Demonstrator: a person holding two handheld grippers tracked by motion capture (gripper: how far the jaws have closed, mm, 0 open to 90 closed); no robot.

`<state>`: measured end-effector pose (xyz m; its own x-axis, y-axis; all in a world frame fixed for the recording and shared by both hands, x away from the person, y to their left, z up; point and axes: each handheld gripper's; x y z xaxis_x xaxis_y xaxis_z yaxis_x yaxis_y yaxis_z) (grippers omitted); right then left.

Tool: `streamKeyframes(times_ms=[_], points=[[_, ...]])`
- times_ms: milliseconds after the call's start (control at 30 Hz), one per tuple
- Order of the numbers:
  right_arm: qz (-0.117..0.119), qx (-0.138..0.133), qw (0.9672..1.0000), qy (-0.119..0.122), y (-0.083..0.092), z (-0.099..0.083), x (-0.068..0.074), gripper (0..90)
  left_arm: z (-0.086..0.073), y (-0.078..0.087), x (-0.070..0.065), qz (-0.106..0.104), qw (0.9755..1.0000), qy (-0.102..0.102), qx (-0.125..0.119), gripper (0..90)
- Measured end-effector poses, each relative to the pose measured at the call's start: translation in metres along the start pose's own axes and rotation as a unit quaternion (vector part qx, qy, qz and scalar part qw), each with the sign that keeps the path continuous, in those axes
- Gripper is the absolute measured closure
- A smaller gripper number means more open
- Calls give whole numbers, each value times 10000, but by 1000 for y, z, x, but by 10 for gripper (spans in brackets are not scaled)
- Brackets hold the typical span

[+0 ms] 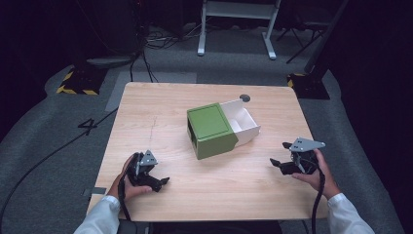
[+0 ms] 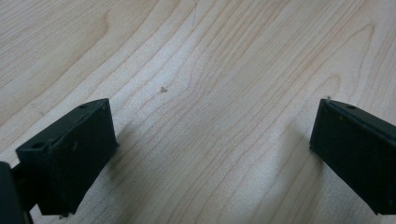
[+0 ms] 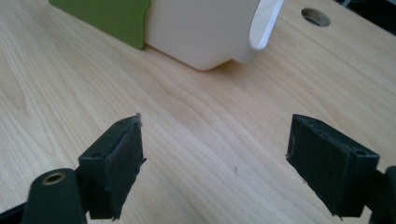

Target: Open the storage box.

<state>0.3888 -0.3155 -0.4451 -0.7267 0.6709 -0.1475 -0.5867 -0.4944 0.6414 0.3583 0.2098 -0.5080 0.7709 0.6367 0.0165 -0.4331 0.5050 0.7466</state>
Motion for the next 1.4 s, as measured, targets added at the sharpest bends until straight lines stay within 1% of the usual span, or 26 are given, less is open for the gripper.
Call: streamKeyframes(times_ms=[200, 333, 467, 600, 700, 800, 933, 967, 1000, 1033, 1100, 1367, 1400], points=[[-30, 228, 9997, 25, 0, -19, 3, 193, 0, 0, 0, -1, 10000, 2, 0, 5], [10, 401, 9992, -2, -1, -32, 3, 194, 0, 0, 0, -1, 10000, 3, -1, 5], [46, 468, 9988, -119, 0, -44, 3, 190, 0, 0, 0, -1, 10000, 2, -1, 5], [-1, 524, 9984, -221, 0, -59, 2, 190, 0, 0, 0, -1, 10000, 3, 0, 5], [-21, 444, 9983, -371, 3, -69, 3, 190, 0, 0, 0, 0, 10000, 3, 1, 5], [15, 382, 9982, -464, 6, -78, 3, 178, 0, 0, 0, -4, 10000, 11, 1, 4], [54, 254, 9970, -730, 10, -87, -1, 160, 0, 0, 0, -2, 10000, 14, -2, 4], [74, 214, 9964, -816, 10, -90, -2, 157, 0, 0, 0, -3, 10000, 13, -2, 3], [135, 171, 9952, -955, 10, -92, -4, 160, 0, 0, 0, -7, 10000, 14, -1, 3], [112, 173, 9948, -1002, 11, -93, -5, 159, 0, 0, 0, -3, 10000, -1, 2, 3], [102, 175, 9948, -1001, 11, -94, -5, 157, 0, -1, 0, -8, 10000, 23, 4, 2], [93, 177, 9949, -993, 11, -94, -4, 158, 0, 0, 0, 5, 10000, 13, 2, 2], [93, 175, 9948, -1000, 11, -94, -4, 157, 0, 0, 0, 10, 10000, 41, 1, 2]])
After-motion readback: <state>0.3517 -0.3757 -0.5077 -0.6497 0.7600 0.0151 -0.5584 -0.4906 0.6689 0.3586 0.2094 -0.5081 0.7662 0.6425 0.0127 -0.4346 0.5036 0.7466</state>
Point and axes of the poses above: each handheld gripper's, and its own axes: y roughly backward along the jaws, z roughly out of its top, x roughly to its left, and after that the axes turned 2 degrees about -y, right-handed
